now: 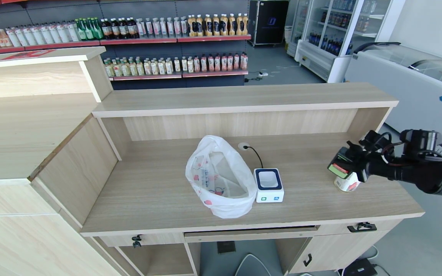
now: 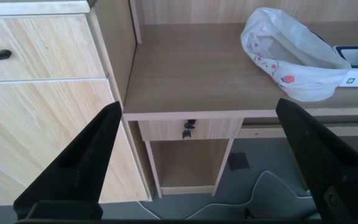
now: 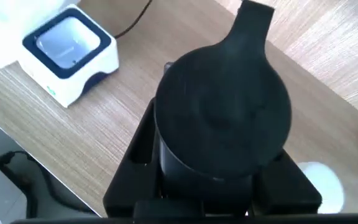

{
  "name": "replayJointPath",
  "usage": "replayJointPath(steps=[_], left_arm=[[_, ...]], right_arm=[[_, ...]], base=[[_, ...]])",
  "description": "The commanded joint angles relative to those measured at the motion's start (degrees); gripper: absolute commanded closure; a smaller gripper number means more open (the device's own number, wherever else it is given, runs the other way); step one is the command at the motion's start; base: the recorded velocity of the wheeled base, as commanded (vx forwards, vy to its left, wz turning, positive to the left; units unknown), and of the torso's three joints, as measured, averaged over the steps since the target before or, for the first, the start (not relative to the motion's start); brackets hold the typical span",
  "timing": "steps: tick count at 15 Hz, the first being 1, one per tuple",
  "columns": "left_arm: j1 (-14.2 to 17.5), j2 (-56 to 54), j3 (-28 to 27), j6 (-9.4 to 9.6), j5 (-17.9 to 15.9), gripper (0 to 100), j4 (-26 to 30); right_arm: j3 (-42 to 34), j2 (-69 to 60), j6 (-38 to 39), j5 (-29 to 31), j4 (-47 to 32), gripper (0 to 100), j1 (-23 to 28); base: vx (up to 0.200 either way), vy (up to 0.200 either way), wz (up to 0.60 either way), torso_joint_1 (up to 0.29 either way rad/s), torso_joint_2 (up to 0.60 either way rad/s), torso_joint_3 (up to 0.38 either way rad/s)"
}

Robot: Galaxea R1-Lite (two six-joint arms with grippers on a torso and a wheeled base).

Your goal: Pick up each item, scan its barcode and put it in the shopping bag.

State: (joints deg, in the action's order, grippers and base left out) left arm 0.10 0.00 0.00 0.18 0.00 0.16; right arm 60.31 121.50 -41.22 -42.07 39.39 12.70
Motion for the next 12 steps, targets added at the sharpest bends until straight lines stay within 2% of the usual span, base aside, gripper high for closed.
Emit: replayJointPath(steps=[1, 3, 5, 7, 8, 10, 12], left_arm=[[0.0, 0.1, 0.0, -0.01, 0.0, 0, -0.1], [0.0, 0.1, 0.0, -0.01, 0.0, 0, 0.0], [0.0, 0.1, 0.0, -0.01, 0.0, 0, 0.0], [0.0, 0.1, 0.0, -0.01, 0.0, 0, 0.0], [0.0, 0.1, 0.0, -0.01, 0.0, 0, 0.0], [0.0, 0.1, 0.0, -0.01, 0.0, 0, 0.0], [0.0, 0.1, 0.0, -0.01, 0.0, 0, 0.0]], right_arm=[[-7.1, -19.6, 8.0, -1.1, 0.0, 100, -0.2], [-13.3, -28.4, 5.8, -1.3, 0.8, 100, -3.2], [-20.7, -35.9, -6.8, -1.3, 3.0, 100, -5.7], [-29.8, -40.0, -20.7, -4.1, 9.8, 100, -8.3], [-32.1, -41.5, -35.1, -8.3, 12.3, 100, -8.6], [-31.2, -42.1, -61.4, -12.7, 12.6, 100, -10.7], [-31.1, -41.5, -80.7, -15.1, 12.6, 100, -19.2]], base=[[0.000, 0.000, 0.00, 0.000, 0.00, 0.000], [0.000, 0.000, 0.00, 0.000, 0.00, 0.000], [0.000, 0.000, 0.00, 0.000, 0.00, 0.000], [0.000, 0.000, 0.00, 0.000, 0.00, 0.000], [0.000, 0.000, 0.00, 0.000, 0.00, 0.000], [0.000, 0.000, 0.00, 0.000, 0.00, 0.000], [0.000, 0.000, 0.00, 0.000, 0.00, 0.000]])
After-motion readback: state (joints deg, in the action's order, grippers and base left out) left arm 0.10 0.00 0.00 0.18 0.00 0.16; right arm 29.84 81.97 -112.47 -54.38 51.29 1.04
